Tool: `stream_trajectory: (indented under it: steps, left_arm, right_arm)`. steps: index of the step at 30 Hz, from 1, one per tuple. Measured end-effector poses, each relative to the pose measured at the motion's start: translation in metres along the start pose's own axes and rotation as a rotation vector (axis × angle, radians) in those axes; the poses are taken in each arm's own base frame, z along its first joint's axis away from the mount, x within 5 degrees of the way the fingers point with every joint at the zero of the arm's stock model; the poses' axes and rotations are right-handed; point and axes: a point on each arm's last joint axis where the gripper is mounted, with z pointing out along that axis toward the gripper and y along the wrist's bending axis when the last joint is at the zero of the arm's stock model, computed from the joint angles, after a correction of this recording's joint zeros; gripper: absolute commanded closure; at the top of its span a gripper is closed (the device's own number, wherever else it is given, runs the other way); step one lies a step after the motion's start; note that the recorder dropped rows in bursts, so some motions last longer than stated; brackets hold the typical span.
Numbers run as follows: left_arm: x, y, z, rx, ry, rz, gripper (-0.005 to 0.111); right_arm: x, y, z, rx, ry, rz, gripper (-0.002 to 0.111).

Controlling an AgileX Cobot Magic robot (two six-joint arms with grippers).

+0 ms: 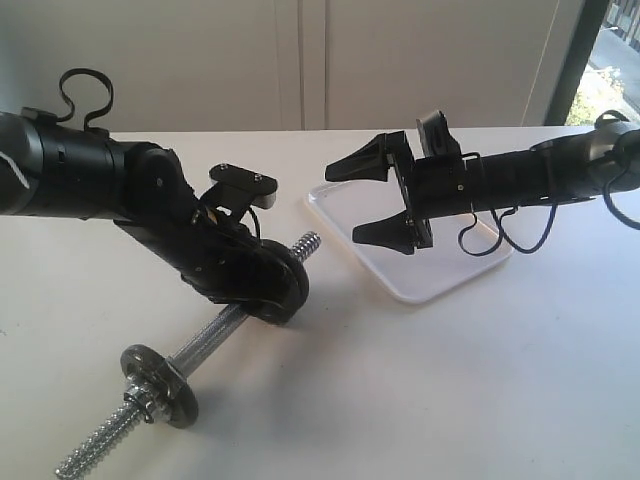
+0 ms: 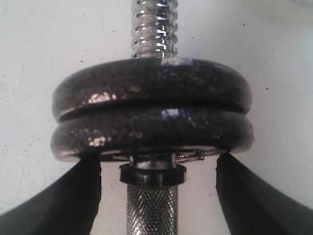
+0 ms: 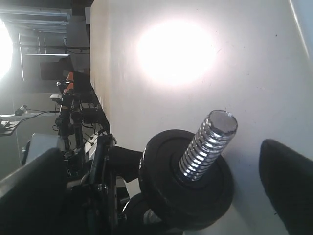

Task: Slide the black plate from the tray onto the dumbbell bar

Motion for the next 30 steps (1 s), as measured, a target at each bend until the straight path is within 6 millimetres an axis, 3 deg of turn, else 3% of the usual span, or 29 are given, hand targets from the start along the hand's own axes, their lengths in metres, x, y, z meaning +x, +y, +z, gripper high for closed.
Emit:
stream_trajectory:
  steps: [15,19,20,22,25,26,28,30]
  left_arm:
    - [-0.003,-0.004,-0.019,0.011,-0.011,0.009,0.037]
    - [-0.002,-0.003,-0.021,0.006,-0.008,0.020,0.056]
    - [-0.003,-0.004,-0.022,0.007,-0.008,0.023,0.060]
    - [-0.003,-0.004,-0.026,0.006,-0.010,0.028,0.072]
    - [-0.003,-0.004,-0.028,0.001,-0.010,0.040,0.092]
    - [-0.003,-0.004,-0.028,0.000,-0.010,0.042,0.097]
    - [-0.003,-0.004,-0.028,0.000,-0.008,0.042,0.107]
    - [-0.002,-0.004,-0.028,0.002,-0.002,0.040,0.107]
  right_arm:
    - [0.000,0.000,0.000,0.000,0.000,-0.013,0.003]
    - [-0.001,0.001,0.000,-0.007,-0.008,-0.018,0.006]
    - [-0.001,0.001,0.000,-0.012,-0.014,-0.026,0.011]
    - [-0.002,0.002,0.000,-0.017,-0.020,-0.041,0.038]
    - [-0.003,0.010,-0.003,-0.020,-0.028,-0.070,0.098]
    - [-0.003,0.014,-0.004,-0.022,-0.031,-0.079,0.108]
    - [-0.004,0.021,-0.006,-0.026,-0.035,-0.093,0.107]
    - [-0.003,0.025,-0.008,-0.023,-0.032,-0.108,0.107]
